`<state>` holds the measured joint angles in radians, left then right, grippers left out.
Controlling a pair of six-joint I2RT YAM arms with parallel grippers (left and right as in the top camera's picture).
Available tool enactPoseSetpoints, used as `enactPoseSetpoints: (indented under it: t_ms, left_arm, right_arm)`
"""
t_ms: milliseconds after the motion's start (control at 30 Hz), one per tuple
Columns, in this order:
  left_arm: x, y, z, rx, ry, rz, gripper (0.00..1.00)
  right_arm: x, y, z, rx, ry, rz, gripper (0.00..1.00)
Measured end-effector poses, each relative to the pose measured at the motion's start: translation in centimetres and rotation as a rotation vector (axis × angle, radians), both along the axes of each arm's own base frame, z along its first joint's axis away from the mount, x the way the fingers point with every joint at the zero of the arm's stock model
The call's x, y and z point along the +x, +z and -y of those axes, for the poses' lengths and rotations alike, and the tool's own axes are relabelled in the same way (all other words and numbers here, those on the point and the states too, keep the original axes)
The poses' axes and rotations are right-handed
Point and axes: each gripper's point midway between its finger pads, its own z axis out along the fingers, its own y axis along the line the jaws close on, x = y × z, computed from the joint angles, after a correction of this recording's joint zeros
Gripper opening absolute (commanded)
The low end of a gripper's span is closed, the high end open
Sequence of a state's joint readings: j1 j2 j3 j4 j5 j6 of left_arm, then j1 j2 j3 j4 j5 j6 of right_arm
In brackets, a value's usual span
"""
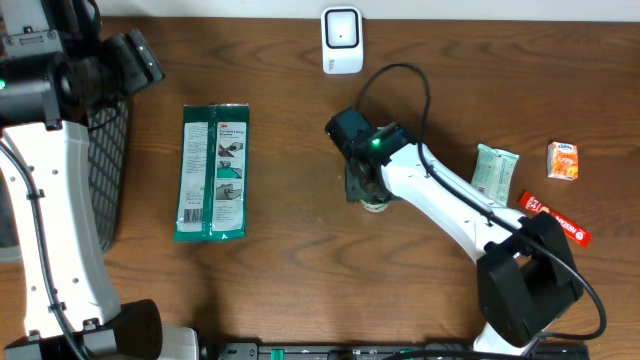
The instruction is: Scan the item barcode
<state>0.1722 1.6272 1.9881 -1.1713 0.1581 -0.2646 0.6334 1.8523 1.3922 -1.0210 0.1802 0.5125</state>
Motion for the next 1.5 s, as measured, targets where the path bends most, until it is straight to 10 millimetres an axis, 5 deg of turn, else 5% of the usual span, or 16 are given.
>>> enactPoseSetpoints:
  t_ms: [200, 400, 533, 767, 1067, 1233, 1367, 1500]
  left_arm:
    - [0.0, 0.0, 0.0, 0.000, 0.000, 0.000, 0.85]
    - [0.0, 0.0, 0.0, 0.000, 0.000, 0.000, 0.85]
    - [0.0, 0.0, 0.0, 0.000, 0.000, 0.000, 0.85]
    - [0.0, 0.0, 0.0, 0.000, 0.000, 0.000, 0.85]
    - [0.0, 0.0, 0.0, 0.000, 0.000, 0.000, 0.84]
    - [0.0, 0.0, 0.0, 0.000, 0.000, 0.000, 0.85]
    - [0.0, 0.0, 0.0, 0.000, 0.000, 0.000, 0.85]
    - [0.0, 0.0, 0.0, 0.000, 0.000, 0.000, 0.85]
  right_arm:
    - [-0.1, 0.1, 0.1, -0.087, 0.469, -0.047, 0.53]
    - [-0.2, -0.1, 0.3, -0.151, 0.794, -0.085, 0.99]
    - [-0.3, -0.1, 0.3, -0.164, 0.864, -0.096, 0.99]
    - [0.3, 0.8, -0.1, -0.134, 0.726, -0.061, 0.99]
    - [3.5, 8.5, -2.0, 0.003, 0.343, 0.097, 0.99]
    - [3.1, 7.4, -0.3, 0.075, 0.135, 0.028, 0.78]
    - [2.8, 4.9, 1.0, 0.105, 0.037, -0.020, 0.83]
    - [2.7, 2.1, 0.2, 0.152, 0.031, -0.026, 0.89]
